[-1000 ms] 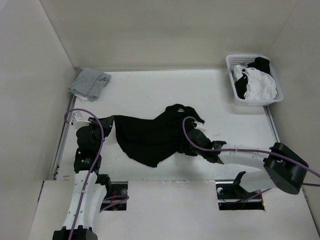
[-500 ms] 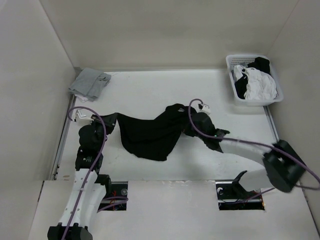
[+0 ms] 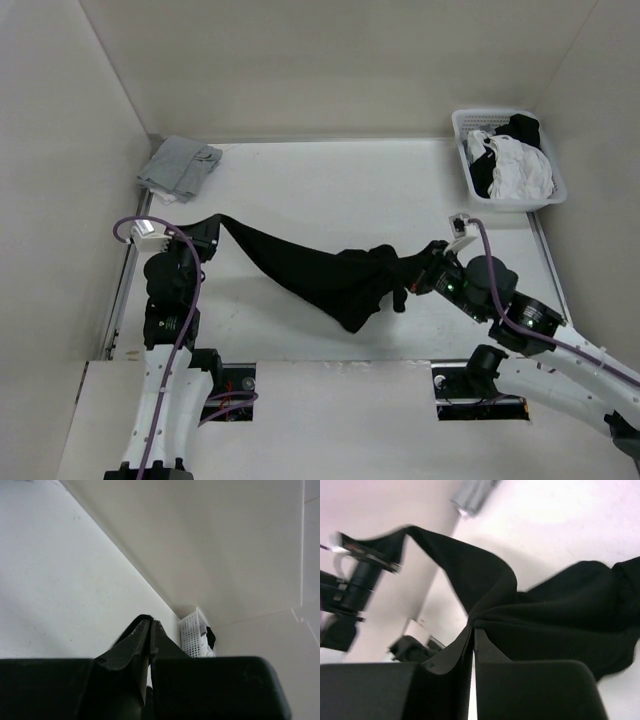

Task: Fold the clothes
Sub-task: Flatten the tank top out

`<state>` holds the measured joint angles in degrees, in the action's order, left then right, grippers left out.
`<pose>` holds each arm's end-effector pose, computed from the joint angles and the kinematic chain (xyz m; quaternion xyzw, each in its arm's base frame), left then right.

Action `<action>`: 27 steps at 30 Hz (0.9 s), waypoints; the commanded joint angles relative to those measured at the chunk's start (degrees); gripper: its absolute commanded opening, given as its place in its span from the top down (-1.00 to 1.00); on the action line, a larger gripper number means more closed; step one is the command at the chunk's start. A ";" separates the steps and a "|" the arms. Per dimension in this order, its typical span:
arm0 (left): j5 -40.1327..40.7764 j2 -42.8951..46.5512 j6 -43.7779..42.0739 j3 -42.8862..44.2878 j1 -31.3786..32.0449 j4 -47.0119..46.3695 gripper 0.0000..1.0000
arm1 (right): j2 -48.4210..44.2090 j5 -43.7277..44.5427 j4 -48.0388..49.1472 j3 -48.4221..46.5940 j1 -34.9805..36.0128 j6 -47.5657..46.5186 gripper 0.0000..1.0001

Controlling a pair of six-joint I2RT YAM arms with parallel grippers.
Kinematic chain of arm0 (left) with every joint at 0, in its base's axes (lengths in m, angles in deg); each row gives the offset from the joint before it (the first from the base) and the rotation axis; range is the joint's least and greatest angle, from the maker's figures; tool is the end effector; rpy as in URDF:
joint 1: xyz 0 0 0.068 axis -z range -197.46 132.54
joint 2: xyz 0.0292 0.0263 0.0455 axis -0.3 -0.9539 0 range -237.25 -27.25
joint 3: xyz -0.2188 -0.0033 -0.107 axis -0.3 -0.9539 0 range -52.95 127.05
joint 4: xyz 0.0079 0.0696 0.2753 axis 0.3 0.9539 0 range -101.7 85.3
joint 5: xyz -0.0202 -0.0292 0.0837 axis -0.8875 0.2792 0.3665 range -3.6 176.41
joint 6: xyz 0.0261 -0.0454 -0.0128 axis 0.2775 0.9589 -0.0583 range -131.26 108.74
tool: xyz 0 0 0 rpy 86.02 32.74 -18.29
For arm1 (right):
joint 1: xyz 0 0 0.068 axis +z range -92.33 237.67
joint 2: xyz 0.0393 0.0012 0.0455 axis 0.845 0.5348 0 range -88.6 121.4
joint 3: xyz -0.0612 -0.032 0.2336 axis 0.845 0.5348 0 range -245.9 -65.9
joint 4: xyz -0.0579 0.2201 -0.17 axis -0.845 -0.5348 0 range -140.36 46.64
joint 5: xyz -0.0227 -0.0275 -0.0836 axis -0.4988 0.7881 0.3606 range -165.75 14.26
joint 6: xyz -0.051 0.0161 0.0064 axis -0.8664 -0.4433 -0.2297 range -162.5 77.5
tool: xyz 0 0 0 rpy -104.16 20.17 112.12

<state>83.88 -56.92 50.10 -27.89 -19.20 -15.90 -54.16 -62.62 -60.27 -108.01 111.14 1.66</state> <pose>0.1994 0.0044 0.2665 -0.3581 0.6127 -0.3637 0.6033 0.1215 0.1503 0.3237 0.0124 0.7603 0.4270 0.4893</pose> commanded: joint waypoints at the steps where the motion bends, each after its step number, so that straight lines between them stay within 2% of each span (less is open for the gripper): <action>1: 1.12 0.14 -0.02 2.45 -0.42 -1.77 0.96 | 5.09 -0.37 -1.57 1.93 -3.75 -1.88 0.88; 3: 1.47 -0.56 -0.10 1.75 -0.50 -2.21 0.96 | 11.49 -2.83 3.52 3.34 -10.15 -2.94 0.89; 6: 2.26 -2.05 -0.54 0.87 -0.51 -2.82 0.96 | 26.68 -10.99 16.34 3.61 -20.61 -2.68 0.91; 8: 2.44 -3.19 -1.15 0.34 -0.07 -3.44 0.96 | 37.32 -14.00 23.55 0.47 -24.67 -1.36 0.91; 10: 2.87 -3.99 -1.33 -0.45 0.20 -3.70 0.96 | 47.34 -15.32 27.00 -5.76 -26.53 -1.70 0.91; 14: 3.05 -4.87 -1.86 -2.38 0.55 -4.14 0.96 | 64.33 -15.06 25.44 -23.42 -30.75 -4.35 0.77; 16: 3.05 -4.78 -1.86 -3.43 0.55 -3.79 0.96 | 64.28 -14.80 23.68 -27.05 -31.72 -4.26 0.45; 17: 3.05 -4.26 -2.04 -3.96 0.64 -3.53 0.96 | 61.83 -14.27 23.67 -26.54 -31.81 -4.87 0.25; 19: 3.05 -3.56 -2.47 -5.28 0.81 -3.27 0.96 | 55.17 -12.61 23.24 -22.26 -30.24 -7.84 0.00; 20: 3.05 -3.38 -2.74 -5.72 0.90 -3.09 0.96 | 51.38 -11.90 23.06 -18.57 -28.40 -8.82 -0.10; 22: 2.79 -3.20 -3.35 -6.77 1.16 -2.48 0.96 | 44.53 -10.41 22.45 -10.85 -24.71 -9.36 -0.15; 23: 2.61 -3.20 -3.53 -7.13 1.43 -2.04 0.96 | 41.27 -9.62 21.83 -6.37 -22.08 -9.36 -0.06; 24: 2.53 -3.11 -3.71 -7.39 1.69 -1.51 0.96 | 38.45 -8.74 21.13 -2.06 -19.62 -8.92 0.23; 25: 2.44 -2.94 -4.06 -7.74 2.04 -1.24 0.96 | 35.99 -7.51 20.08 2.08 -16.90 -7.61 0.65; 26: 2.44 -2.85 -4.32 -8.01 2.48 -1.24 0.96 | 34.31 -6.63 18.68 5.25 -14.35 -5.60 0.92; 27: 2.87 -2.76 -4.58 -8.18 3.09 -1.24 0.96 | 32.99 -5.49 17.36 7.72 -11.54 -4.45 0.97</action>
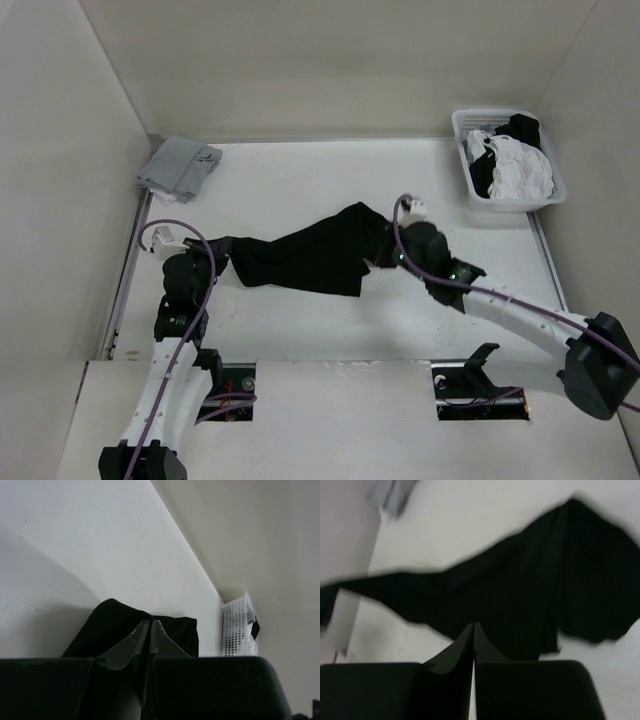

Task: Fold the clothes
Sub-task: Flatten the tank top out

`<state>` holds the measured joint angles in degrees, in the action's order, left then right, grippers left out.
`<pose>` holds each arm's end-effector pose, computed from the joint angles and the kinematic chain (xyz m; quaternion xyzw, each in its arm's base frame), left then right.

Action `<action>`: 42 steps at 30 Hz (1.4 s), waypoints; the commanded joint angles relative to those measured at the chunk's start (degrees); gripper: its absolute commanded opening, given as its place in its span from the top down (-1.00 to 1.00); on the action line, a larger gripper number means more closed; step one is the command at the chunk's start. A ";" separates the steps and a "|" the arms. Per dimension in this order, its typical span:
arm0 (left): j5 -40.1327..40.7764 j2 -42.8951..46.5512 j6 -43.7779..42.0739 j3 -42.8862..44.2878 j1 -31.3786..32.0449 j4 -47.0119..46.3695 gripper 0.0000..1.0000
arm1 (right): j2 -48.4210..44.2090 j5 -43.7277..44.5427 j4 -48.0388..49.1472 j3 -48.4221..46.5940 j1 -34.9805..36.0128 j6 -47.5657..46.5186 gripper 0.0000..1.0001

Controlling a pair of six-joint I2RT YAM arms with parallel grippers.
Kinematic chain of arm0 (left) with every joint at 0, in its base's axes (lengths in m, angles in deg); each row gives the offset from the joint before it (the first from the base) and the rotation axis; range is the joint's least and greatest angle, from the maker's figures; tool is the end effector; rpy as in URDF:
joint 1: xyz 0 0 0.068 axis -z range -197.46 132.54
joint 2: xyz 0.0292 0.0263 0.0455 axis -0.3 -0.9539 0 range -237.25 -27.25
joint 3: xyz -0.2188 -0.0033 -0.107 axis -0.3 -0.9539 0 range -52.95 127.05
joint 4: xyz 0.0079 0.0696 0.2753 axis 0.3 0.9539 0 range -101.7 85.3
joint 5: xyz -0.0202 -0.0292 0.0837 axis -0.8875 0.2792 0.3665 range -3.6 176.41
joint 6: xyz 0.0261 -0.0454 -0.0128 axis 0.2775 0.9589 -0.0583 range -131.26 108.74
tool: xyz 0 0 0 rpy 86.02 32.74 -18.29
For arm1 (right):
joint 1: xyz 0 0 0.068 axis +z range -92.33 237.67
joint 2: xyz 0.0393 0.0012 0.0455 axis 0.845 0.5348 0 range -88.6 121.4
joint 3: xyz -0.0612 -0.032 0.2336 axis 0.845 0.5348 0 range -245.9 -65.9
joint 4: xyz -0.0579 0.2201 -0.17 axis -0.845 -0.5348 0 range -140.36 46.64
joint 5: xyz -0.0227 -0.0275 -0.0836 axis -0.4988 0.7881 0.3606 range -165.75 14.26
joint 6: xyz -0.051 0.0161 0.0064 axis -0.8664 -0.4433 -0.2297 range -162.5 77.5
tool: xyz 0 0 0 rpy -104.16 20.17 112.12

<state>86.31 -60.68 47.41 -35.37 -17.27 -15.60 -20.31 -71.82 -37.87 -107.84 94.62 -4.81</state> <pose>0.2073 -0.0009 0.2037 -0.3791 0.6782 -0.3099 0.5480 0.2441 0.1805 0.2261 0.0247 0.8228 0.3213 0.4681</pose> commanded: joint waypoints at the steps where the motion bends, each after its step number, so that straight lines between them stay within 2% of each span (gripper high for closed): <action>1: 0.62 1.09 -2.07 -0.88 1.70 -1.72 0.96 | -1.66 4.94 -5.84 9.31 7.45 3.17 0.96; 2: 0.80 1.00 -2.16 -0.88 2.05 -1.90 0.96 | -2.28 6.52 -6.11 10.80 9.57 4.22 0.87; 4: 0.89 0.65 -2.25 -0.88 2.58 -2.34 0.96 | -2.72 9.25 -6.03 12.05 11.86 5.98 0.45; 5: 0.89 0.47 -2.25 -0.88 2.76 -2.51 0.96 | -2.46 9.96 -5.59 12.31 12.22 6.60 0.31; 8: 0.71 0.47 -2.25 -0.97 3.28 -2.87 0.96 | -0.01 10.23 -2.87 12.40 12.31 6.78 0.12; 11: 0.71 0.73 -2.51 -1.15 3.63 -2.69 0.96 | 4.64 9.79 -0.49 11.26 12.31 6.78 0.08; 15: 0.89 1.00 -2.51 -1.94 3.90 -2.87 0.95 | 11.50 10.49 -0.48 8.54 13.36 6.78 0.10; 22: 0.71 -0.58 -2.16 -2.47 4.43 -4.71 0.95 | 14.41 12.95 -2.15 6.60 14.33 7.13 0.12; 31: 0.62 -1.11 -1.99 -2.38 4.25 -5.68 0.95 | 21.79 17.70 -10.77 0.98 17.49 6.78 0.27; 32: 0.63 -1.11 -2.16 -2.29 4.25 -5.68 0.95 | 22.40 17.70 -11.12 0.54 17.58 6.78 0.32; 35: 0.80 -1.37 -2.34 -1.94 4.25 -5.77 0.95 | 23.03 17.87 -12.00 0.27 17.67 7.66 0.68; 37: 0.89 -1.64 -2.34 -1.94 4.25 -6.38 0.95 | 21.63 19.36 -12.00 0.97 17.67 8.80 0.82; 39: 0.89 -2.16 -2.08 -1.76 4.16 -7.08 0.95 | 18.82 20.59 -12.00 1.85 17.76 9.33 0.90; 42: 0.98 -3.13 -0.85 0.51 4.16 -8.14 0.95 | 9.17 23.49 -12.44 2.29 18.55 8.37 0.94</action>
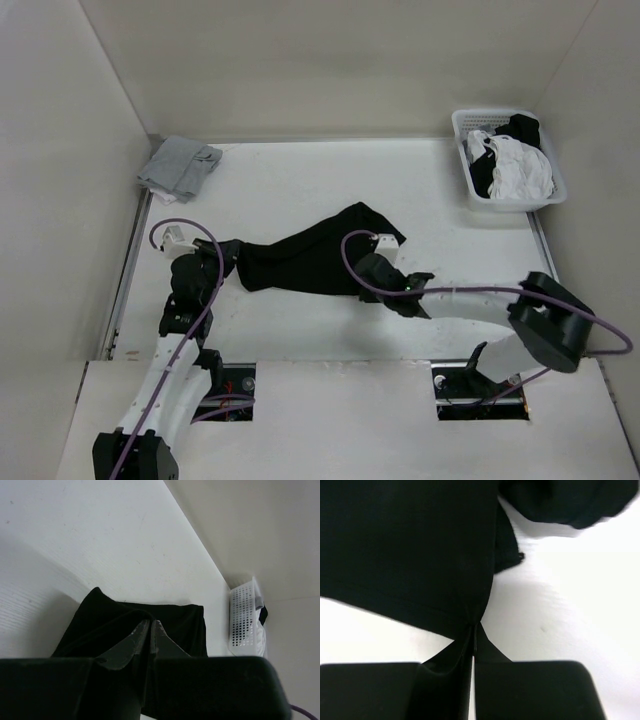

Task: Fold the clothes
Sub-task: Flatten the tank top out

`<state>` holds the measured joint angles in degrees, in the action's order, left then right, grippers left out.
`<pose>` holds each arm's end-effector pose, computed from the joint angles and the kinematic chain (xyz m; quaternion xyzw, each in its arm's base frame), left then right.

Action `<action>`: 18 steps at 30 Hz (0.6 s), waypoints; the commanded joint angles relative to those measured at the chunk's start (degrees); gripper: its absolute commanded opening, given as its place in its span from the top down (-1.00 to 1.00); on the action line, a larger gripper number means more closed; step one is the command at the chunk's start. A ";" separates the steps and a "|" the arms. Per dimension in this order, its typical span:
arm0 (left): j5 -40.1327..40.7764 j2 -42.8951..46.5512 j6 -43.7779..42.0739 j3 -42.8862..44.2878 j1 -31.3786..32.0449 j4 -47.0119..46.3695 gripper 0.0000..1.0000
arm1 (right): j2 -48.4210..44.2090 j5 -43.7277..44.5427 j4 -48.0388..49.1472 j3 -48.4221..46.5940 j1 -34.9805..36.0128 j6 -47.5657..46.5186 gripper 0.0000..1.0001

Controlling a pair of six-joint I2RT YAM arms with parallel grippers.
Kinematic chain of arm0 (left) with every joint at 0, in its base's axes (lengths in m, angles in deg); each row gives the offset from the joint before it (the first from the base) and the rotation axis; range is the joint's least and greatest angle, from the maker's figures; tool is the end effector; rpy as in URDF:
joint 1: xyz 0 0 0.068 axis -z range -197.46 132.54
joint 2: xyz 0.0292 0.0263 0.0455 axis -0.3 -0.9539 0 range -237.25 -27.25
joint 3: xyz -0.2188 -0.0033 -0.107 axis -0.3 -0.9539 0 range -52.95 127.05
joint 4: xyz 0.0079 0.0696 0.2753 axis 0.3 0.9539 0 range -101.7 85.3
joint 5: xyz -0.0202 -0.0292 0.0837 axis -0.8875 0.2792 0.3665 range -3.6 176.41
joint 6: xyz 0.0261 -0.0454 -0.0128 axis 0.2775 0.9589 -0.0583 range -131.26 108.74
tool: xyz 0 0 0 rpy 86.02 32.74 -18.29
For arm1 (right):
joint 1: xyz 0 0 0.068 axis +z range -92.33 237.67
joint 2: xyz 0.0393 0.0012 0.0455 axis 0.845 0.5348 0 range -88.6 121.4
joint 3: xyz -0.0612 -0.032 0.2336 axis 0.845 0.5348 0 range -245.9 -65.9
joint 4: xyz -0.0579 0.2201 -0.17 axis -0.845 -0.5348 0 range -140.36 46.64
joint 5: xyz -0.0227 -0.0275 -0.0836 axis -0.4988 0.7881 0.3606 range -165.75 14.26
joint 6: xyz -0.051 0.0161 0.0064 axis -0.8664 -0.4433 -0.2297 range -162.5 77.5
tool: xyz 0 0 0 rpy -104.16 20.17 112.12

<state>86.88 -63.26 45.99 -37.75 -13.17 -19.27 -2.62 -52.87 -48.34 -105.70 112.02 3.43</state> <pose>0.2098 -0.0156 0.1862 -0.3519 0.7005 -0.3148 0.5350 0.1863 0.2359 0.1110 -0.0021 0.9267 0.1303 0.3524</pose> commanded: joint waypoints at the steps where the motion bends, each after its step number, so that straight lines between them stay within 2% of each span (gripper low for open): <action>1: 0.58 -0.64 1.36 4.12 0.49 -5.08 0.95 | -12.81 5.68 -2.93 -0.28 1.50 -0.92 0.94; 5: 3.39 -0.29 2.25 11.67 4.00 -6.58 0.96 | -31.09 11.30 -11.44 -6.77 3.17 -6.01 0.93; 9: 8.57 3.30 0.14 21.25 7.26 -4.74 0.97 | -42.62 18.41 -19.97 -19.85 6.50 -13.48 0.91; 14: 12.97 7.53 -4.07 33.91 7.35 -2.80 0.97 | -45.81 30.01 -20.70 -38.75 18.09 -25.95 0.91; 18: 17.71 8.41 -9.70 43.49 4.89 -2.36 0.97 | -42.48 35.57 -10.97 -48.35 26.37 -41.76 0.90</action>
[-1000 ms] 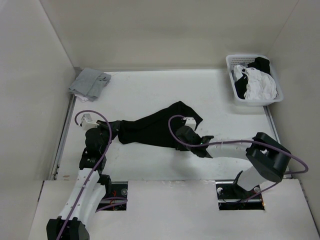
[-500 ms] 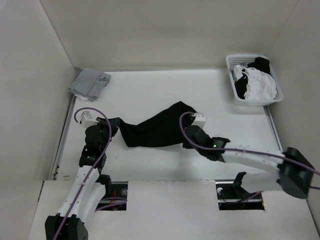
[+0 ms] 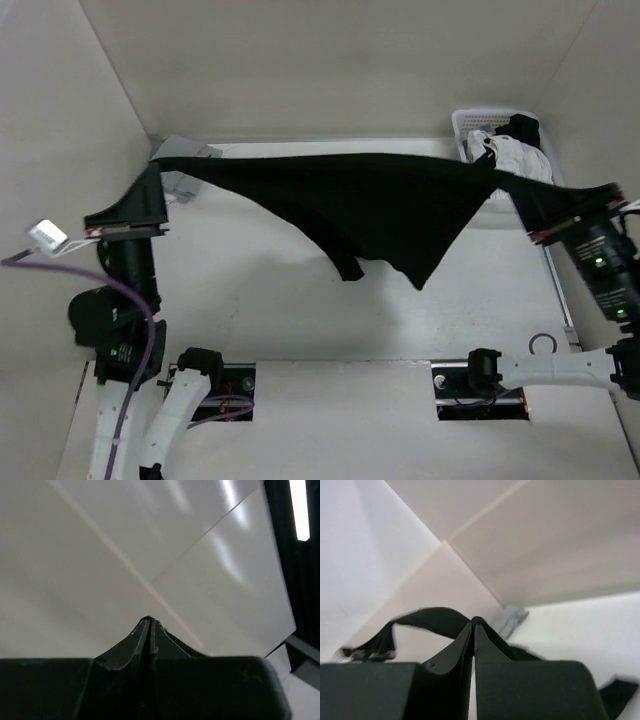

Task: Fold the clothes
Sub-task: Flatten the tank top out

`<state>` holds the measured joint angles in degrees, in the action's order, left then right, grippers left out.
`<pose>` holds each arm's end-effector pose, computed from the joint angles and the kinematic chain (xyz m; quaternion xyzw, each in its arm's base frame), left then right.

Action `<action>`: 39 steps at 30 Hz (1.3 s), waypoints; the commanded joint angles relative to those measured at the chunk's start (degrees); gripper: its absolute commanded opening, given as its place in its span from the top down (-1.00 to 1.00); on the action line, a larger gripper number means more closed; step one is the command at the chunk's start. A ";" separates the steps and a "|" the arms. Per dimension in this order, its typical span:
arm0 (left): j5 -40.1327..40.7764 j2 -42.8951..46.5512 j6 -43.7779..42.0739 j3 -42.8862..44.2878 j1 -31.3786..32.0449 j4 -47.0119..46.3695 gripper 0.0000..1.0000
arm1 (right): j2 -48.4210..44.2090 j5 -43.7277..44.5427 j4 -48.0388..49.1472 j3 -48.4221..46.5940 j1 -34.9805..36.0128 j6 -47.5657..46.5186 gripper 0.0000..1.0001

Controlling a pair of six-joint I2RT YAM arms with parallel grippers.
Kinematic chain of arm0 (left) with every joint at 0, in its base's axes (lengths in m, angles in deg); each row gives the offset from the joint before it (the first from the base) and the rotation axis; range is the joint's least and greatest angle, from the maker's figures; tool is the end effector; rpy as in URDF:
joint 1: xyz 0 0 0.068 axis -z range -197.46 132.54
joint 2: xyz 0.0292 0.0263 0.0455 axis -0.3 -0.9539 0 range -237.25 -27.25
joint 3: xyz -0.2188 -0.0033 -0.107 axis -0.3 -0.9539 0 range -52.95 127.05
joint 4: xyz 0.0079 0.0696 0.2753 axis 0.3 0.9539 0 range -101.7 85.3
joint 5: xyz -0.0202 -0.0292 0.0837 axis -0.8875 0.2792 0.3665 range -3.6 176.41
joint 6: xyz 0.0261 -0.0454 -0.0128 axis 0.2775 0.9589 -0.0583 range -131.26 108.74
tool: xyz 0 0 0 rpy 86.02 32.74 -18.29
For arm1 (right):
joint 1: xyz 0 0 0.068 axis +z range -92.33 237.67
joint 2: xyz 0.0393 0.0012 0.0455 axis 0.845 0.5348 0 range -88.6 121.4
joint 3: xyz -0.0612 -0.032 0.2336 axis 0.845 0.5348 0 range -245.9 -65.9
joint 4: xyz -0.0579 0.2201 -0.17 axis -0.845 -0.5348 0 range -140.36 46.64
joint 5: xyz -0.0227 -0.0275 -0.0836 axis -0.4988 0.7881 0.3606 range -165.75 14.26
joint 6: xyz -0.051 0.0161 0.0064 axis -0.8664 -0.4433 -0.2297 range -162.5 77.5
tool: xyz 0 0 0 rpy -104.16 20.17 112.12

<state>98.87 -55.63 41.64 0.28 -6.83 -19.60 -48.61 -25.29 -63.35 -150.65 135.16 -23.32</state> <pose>0.1240 -0.0156 0.4508 -0.2607 0.4099 -0.4152 0.7692 0.0436 0.0696 0.5363 0.0760 0.6007 0.4165 0.6782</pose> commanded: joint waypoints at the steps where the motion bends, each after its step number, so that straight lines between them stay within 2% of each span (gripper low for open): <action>1: 5.98 0.61 -5.62 7.04 -1.89 -2.03 0.97 | 4.48 8.16 7.04 -4.54 3.75 -18.44 0.90; 5: 6.43 -0.88 -6.50 10.84 -1.98 -1.86 0.97 | 8.69 5.71 15.23 -7.44 2.62 -28.30 0.88; 8: 6.78 -2.72 -7.29 10.58 -2.50 -2.03 0.97 | 12.65 0.19 16.21 -8.24 -4.56 -29.55 0.87; 11: 7.92 -7.98 -7.82 7.34 -3.29 -3.78 0.97 | 17.74 -11.12 13.06 -7.97 -18.86 -22.64 0.87; 15: 9.06 -20.80 -7.99 5.65 -4.26 -7.64 0.97 | 30.02 -36.16 7.34 -12.79 -43.38 -7.44 0.88; 17: 8.19 -28.27 -7.64 7.92 -4.88 -10.54 0.97 | 38.19 -44.01 6.37 -17.79 -51.23 -2.85 0.88; 19: 6.44 -35.92 -7.20 13.09 -6.01 -11.61 0.97 | 46.19 -46.49 5.32 -24.64 -55.64 -1.26 0.89; 24: 1.51 -49.56 -6.85 30.49 -8.83 -8.02 0.97 | 59.49 -48.52 -0.30 -44.23 -58.90 0.33 0.90; 30: -0.60 -55.02 -7.55 42.38 -10.59 -5.28 0.97 | 66.79 -49.66 -5.76 -64.11 -60.75 0.86 0.89; 35: -1.57 -53.89 -7.73 44.41 -11.20 -5.02 0.97 | 67.42 -52.39 -4.97 -70.46 -61.80 1.56 0.86; 39: -1.66 -51.25 -8.17 42.14 -11.56 -5.89 0.97 | 64.44 -53.80 -7.25 -66.18 -63.03 1.39 0.86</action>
<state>98.02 -109.68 34.78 42.77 -17.62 -23.09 17.84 -77.29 -69.93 -218.74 73.33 -22.36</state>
